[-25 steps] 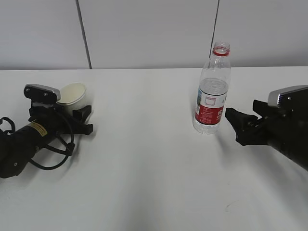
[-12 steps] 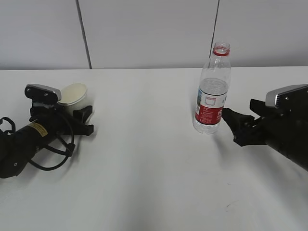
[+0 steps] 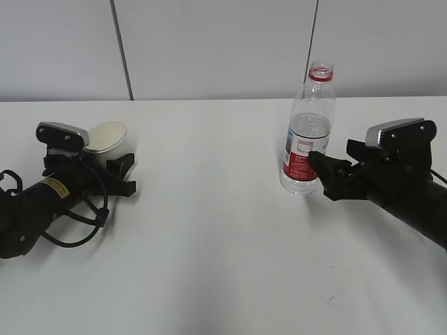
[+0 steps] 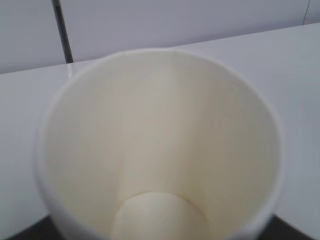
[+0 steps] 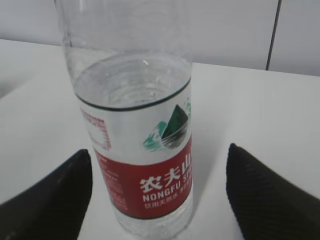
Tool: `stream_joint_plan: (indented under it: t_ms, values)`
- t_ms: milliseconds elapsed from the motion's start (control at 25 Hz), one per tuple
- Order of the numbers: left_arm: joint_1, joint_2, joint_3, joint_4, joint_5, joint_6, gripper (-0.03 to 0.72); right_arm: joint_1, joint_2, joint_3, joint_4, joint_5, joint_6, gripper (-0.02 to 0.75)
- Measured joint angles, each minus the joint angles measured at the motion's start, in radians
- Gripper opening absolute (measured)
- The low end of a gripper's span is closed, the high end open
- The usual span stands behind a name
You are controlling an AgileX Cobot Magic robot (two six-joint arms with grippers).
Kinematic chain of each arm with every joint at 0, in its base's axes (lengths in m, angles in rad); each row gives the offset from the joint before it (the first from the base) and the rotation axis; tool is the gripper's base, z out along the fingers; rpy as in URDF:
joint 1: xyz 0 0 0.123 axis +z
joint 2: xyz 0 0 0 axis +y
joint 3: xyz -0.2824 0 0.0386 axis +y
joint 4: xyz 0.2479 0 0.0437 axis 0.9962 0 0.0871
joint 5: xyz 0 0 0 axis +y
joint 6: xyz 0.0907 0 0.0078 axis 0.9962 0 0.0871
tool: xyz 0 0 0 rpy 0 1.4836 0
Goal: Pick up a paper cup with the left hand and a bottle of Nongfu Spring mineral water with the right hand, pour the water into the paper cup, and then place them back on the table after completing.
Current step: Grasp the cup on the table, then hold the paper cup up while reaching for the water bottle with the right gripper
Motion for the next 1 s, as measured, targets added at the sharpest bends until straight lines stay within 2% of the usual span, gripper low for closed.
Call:
stream_joint_plan:
  t_ms: [1000]
  values:
    - [0.0, 0.0, 0.0, 0.001, 0.0, 0.0, 0.351, 0.002, 0.169, -0.262, -0.114, -0.007, 0.119, 0.623]
